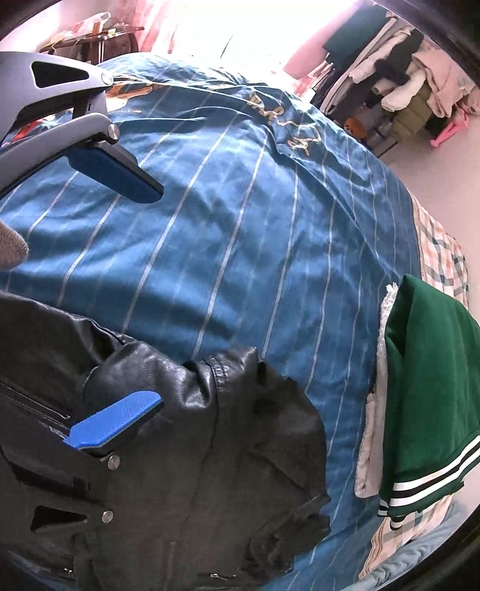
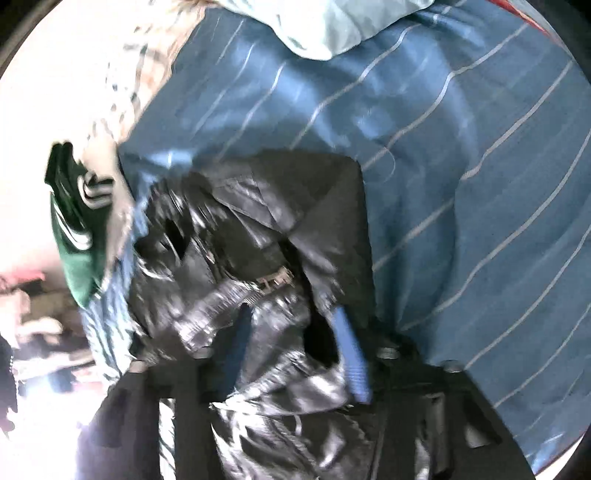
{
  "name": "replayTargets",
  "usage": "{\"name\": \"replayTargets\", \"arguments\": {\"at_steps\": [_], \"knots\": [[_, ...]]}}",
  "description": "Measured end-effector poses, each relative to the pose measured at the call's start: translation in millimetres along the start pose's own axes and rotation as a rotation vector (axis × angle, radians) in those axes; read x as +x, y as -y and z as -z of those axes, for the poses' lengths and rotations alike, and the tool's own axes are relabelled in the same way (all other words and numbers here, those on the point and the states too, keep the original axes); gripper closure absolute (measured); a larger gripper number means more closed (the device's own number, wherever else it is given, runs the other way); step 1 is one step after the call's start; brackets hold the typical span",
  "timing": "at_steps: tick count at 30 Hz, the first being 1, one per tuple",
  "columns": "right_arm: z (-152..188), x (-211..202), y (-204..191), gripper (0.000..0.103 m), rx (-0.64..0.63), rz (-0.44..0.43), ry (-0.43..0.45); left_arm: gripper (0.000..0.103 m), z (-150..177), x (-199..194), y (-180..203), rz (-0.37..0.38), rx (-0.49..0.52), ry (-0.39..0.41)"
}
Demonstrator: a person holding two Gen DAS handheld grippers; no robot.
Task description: Fold large clothes
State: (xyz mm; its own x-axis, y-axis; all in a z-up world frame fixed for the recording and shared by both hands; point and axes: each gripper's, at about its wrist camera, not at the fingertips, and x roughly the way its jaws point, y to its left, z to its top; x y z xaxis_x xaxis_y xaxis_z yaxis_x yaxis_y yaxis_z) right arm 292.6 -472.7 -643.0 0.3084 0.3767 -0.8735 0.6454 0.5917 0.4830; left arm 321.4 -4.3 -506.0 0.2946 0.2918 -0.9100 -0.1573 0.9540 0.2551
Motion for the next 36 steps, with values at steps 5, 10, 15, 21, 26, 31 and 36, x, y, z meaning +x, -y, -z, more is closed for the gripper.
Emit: {"name": "replayTargets", "arguments": {"at_steps": [5,10,15,21,26,31,36], "knots": [[4,66,-1,0.046,-0.056,0.06,-0.223,0.0,-3,-1,5,-0.007,0.017,0.006],[20,48,-32,0.088,-0.217,0.179,-0.083,0.0,-6,-10,8,-0.028,0.038,0.035],[27,-24,-33,0.089,-0.158,0.161,0.103,0.0,-13,-19,12,-0.005,0.039,0.061],[22,8,-2,0.087,-0.142,0.302,0.011,0.0,-22,14,41,0.002,0.061,0.03],[9,25,21,0.048,-0.05,0.361,-0.079,0.0,-24,65,62,-0.077,0.133,-0.047],[13,-27,5,0.046,-0.05,0.228,0.07,0.0,-27,17,51,-0.044,0.107,0.011],[26,10,-13,0.046,-0.127,0.05,-0.061,0.0,-17,-1,66,-0.006,0.133,0.073]]}}
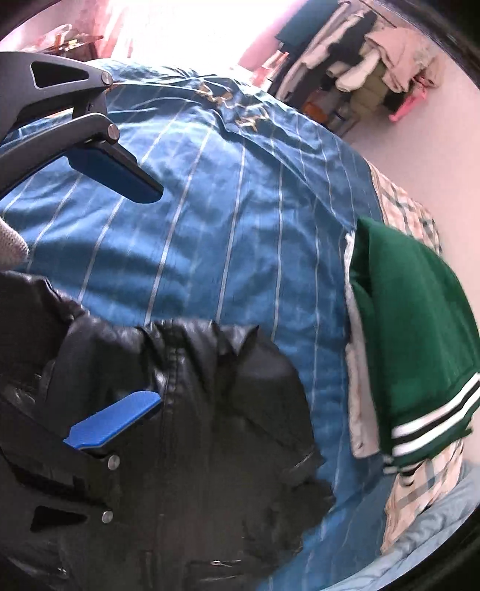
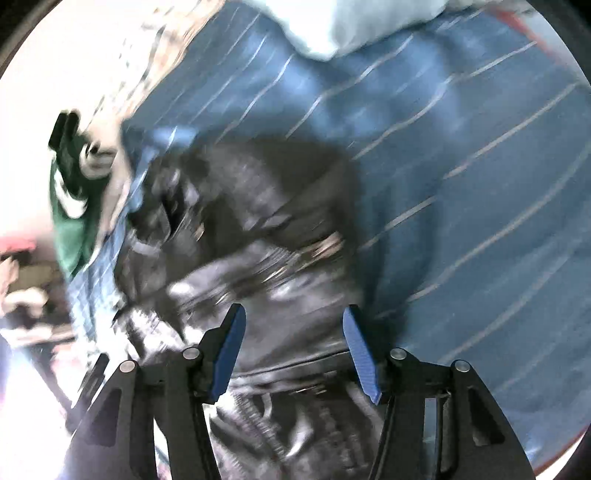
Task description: Fold large clothes
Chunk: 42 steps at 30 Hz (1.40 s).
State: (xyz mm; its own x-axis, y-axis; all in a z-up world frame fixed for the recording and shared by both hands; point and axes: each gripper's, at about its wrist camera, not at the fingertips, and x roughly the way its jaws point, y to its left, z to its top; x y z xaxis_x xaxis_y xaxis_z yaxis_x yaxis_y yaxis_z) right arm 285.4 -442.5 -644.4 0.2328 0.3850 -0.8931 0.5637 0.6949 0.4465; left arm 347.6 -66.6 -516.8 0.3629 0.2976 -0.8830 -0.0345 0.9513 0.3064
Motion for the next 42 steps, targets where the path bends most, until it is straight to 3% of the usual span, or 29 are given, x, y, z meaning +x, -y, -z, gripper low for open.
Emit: {"name": "replayTargets", "arguments": {"at_steps": [3,4,8,12,16,19,22,26,29,30,35,37,42], "knots": [[0,33,-5,0.049,-0.053,0.08,-0.034,0.0,7,42,16,-0.064,0.056,-0.084],[-1,41,-7,0.056,-0.076,0.121,-0.036,0.0,12,56,18,-0.064,0.06,-0.102],[-5,55,-11,0.062,-0.087,0.205,-0.061,0.0,16,60,6,0.013,0.015,-0.05],[-6,44,-24,0.062,-0.077,0.238,-0.043,0.0,20,70,-8,0.135,-0.064,-0.029],[9,31,-45,0.061,-0.077,0.154,-0.046,0.0,13,96,-30,0.335,-0.237,-0.184],[19,53,-41,0.06,-0.074,0.185,-0.137,0.0,9,99,-34,0.377,-0.238,-0.182],[21,73,-30,0.061,-0.04,0.203,-0.153,0.0,11,83,-27,0.328,-0.19,-0.128],[22,61,-53,0.059,-0.069,0.234,-0.136,0.0,12,57,-20,0.194,-0.109,-0.08],[30,32,-51,0.043,-0.066,0.174,-0.107,0.0,15,36,-20,0.08,-0.088,-0.052],[32,24,-47,0.037,-0.068,0.169,-0.102,0.0,18,29,-19,0.01,-0.073,-0.041],[40,-7,-3,0.028,-0.057,0.132,-0.107,0.0,41,3,1,-0.22,0.038,-0.015],[37,-16,24,0.014,-0.052,0.117,-0.118,0.0,53,-4,9,-0.274,0.064,-0.021],[33,-9,71,0.013,-0.052,0.095,-0.155,0.0,94,-41,59,-0.373,0.077,-0.076]]}}
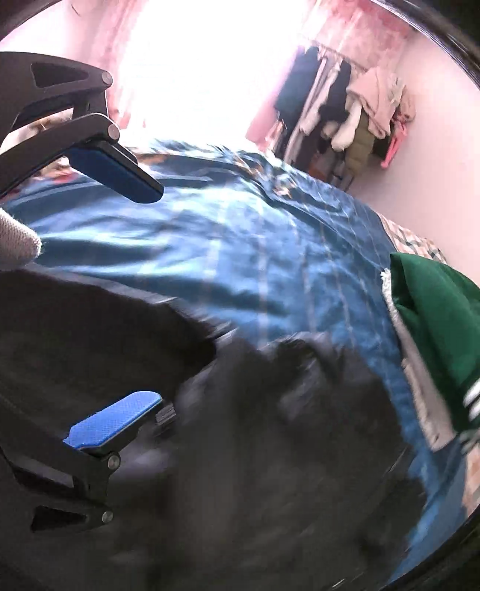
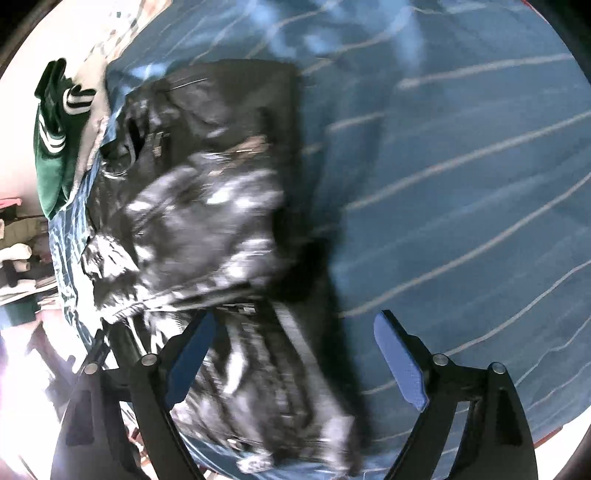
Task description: Fold large clothes
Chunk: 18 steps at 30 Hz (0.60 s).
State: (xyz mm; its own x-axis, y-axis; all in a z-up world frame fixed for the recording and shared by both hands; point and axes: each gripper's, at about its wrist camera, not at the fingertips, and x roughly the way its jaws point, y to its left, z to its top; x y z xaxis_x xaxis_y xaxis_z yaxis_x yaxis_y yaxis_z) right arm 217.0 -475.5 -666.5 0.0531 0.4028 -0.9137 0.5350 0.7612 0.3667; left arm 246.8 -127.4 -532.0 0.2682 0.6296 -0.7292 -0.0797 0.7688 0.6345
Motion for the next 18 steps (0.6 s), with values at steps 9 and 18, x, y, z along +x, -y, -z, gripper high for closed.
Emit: {"name": "replayTargets", "arguments": {"at_steps": [9,18], "knots": [[-12,-39,106,0.013,-0.106,0.117,-0.023,0.0,105,-135,148,0.017,0.182,-0.099],[-27,-61,182,0.013,-0.013,0.111,-0.033,0.0,131,-189,257,0.056,0.301,-0.059]]}}
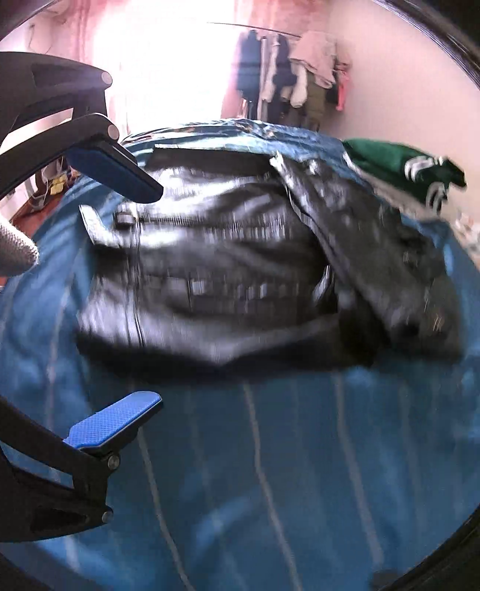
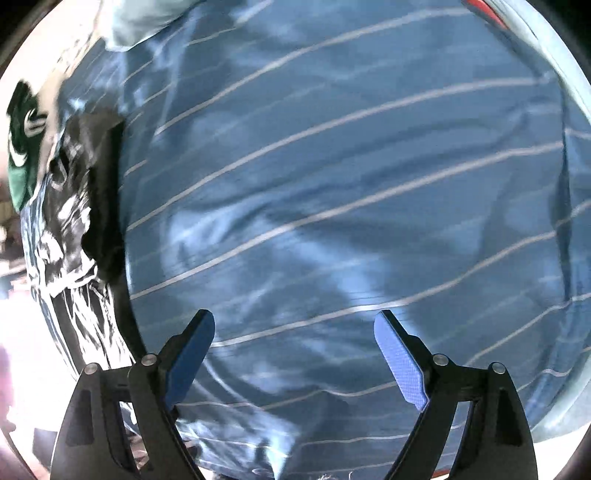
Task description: Fold large clothes
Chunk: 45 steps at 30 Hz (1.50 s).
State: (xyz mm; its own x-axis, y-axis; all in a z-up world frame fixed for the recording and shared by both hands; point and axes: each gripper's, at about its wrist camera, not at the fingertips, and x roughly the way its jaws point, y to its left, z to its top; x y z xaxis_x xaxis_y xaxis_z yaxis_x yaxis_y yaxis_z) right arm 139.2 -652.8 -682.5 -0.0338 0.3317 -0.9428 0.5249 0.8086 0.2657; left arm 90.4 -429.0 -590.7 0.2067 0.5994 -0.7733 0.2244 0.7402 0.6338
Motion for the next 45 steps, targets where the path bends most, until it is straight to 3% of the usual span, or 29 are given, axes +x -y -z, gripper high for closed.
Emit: {"name": "replayTargets", "arguments": {"at_steps": [4,8,11,13,15,17,19,22,23,24,25,28,32,36,40,45], "knots": [[-7,2,5,0.013,0.007,-0.014,-0.013,0.0,-18,44,0,-0.047,-0.076,-0.095],[-17,12,-15,0.013,-0.054,-0.039,-0.021,0.0,-39,66,-31,-0.137,-0.171,-0.035],[-34,27,-51,0.013,-0.116,-0.172,-0.023,0.002,-50,81,-46,-0.101,-0.187,-0.016],[-46,35,-82,0.013,-0.179,-0.296,-0.015,0.028,-50,78,-63,-0.065,-0.212,0.014],[-60,48,-115,0.013,-0.215,-0.446,-0.035,0.065,-47,70,-80,0.006,-0.245,0.035],[-72,62,-141,0.013,-0.222,-0.559,-0.062,0.081,-44,57,-91,0.038,-0.263,0.069],[-81,80,-166,0.013,-0.212,-0.641,-0.107,0.088,-42,48,-105,0.069,-0.285,0.096],[-92,113,-186,0.015,-0.128,-0.674,-0.208,0.089,-40,39,-119,0.117,-0.301,0.104],[-93,116,-190,0.02,-0.096,-0.681,-0.205,0.089,-39,38,-123,0.129,-0.306,0.105],[-91,117,-197,0.056,-0.079,-0.688,-0.199,0.089,-38,38,-127,0.145,-0.31,0.106],[-91,115,-202,0.078,-0.064,-0.69,-0.201,0.089,-37,38,-131,0.156,-0.309,0.107],[-85,87,-220,0.082,-0.066,-0.667,-0.15,0.089,-34,38,-142,0.2,-0.322,0.114],[-67,34,-270,0.083,-0.158,-0.625,-0.101,0.089,-24,32,-180,0.294,-0.372,0.124],[-40,1,-349,0.083,-0.272,-0.543,-0.074,0.087,-10,46,-231,0.475,-0.43,0.105],[-6,10,-441,0.083,-0.368,-0.408,-0.059,0.085,3,77,-284,0.572,-0.495,0.102],[30,68,-551,0.083,-0.437,-0.205,-0.075,0.085,35,147,-363,0.719,-0.673,0.068]]}}
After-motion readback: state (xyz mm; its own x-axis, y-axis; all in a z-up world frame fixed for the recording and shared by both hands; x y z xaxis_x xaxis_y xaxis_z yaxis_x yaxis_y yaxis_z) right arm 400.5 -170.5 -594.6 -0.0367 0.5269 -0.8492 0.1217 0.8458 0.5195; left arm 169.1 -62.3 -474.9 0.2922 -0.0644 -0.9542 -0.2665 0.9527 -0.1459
